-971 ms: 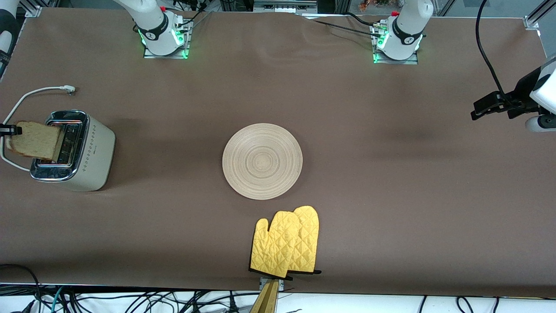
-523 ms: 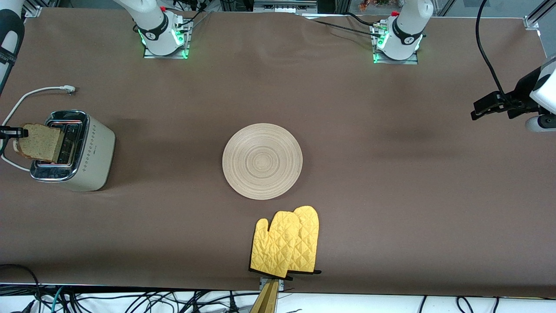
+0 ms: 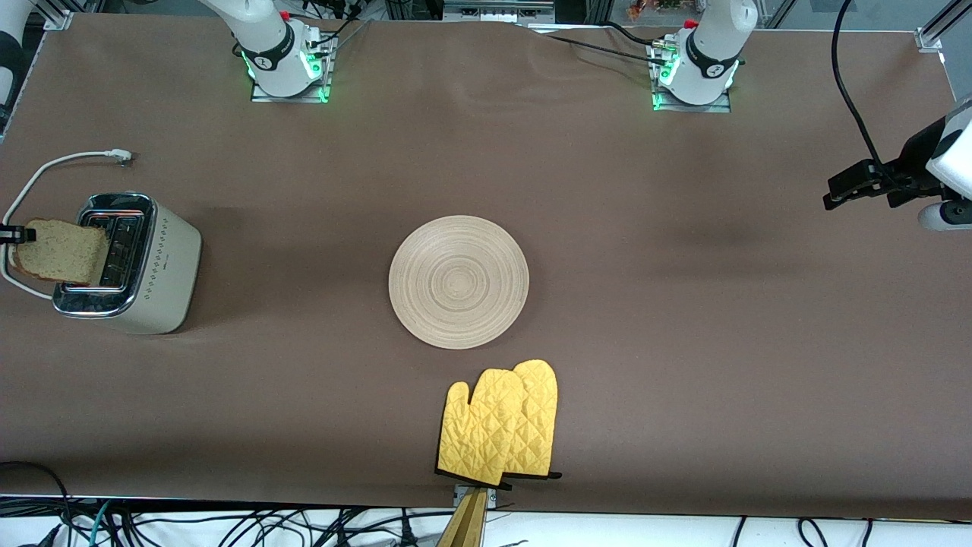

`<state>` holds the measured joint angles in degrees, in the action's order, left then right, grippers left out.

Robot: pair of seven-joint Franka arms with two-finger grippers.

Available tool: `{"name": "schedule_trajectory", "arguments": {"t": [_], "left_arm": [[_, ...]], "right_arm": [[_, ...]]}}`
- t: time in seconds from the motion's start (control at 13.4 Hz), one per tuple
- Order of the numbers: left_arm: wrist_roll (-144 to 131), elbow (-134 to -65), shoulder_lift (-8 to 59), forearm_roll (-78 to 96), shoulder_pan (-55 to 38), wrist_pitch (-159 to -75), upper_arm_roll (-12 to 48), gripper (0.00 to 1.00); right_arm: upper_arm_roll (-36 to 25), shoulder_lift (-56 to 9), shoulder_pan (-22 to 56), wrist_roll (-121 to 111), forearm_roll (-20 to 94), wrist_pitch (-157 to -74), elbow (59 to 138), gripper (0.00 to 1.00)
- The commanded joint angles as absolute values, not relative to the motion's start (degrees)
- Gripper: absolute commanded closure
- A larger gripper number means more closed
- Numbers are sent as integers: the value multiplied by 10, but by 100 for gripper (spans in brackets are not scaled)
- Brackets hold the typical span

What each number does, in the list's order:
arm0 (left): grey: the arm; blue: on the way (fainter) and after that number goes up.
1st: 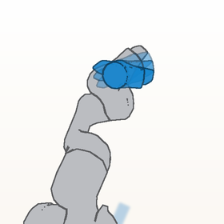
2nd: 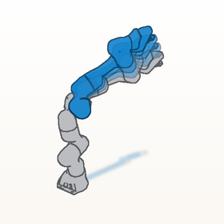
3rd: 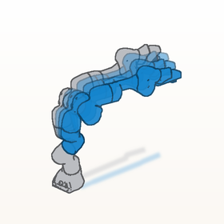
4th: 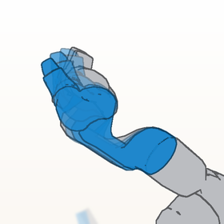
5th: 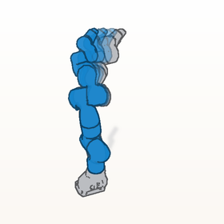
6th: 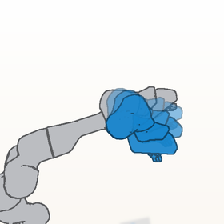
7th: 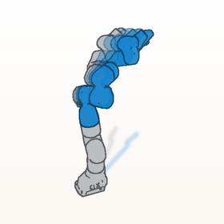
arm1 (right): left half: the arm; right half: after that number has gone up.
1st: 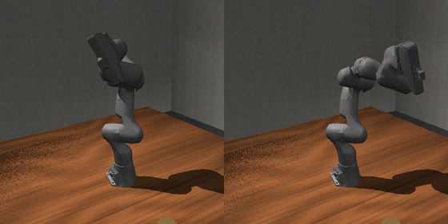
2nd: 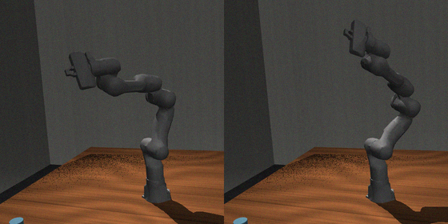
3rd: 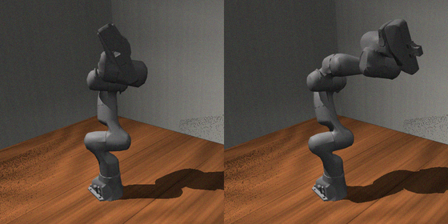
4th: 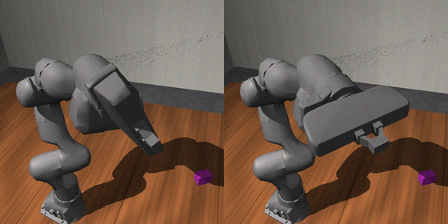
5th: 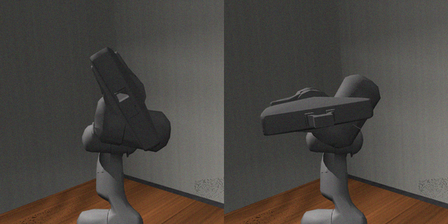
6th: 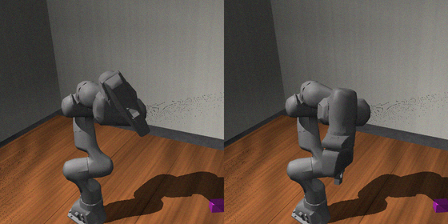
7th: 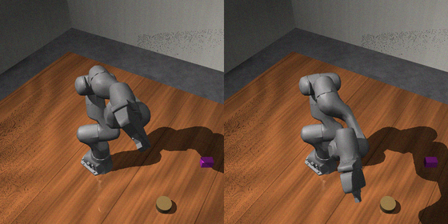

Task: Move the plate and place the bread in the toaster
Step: 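Lower the bread upright into a toaster slot with the right gripper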

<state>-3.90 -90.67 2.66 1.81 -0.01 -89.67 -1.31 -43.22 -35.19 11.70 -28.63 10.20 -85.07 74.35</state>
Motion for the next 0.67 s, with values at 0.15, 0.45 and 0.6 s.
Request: {"name": "schedule_trajectory", "arguments": {"t": [0.15,0.45,0.6], "left_arm": [[-36,-889,33,19,2,-884,-13,0],[-36,-889,33,19,2,-884,-13,0],[-36,-889,33,19,1,-884,-13,0]], "right_arm": [[-432,-370,123,-287,145,-862,740,100],[-432,-390,123,-286,178,-872,741,83],[-432,-390,125,-286,178,-870,740,51]]}}
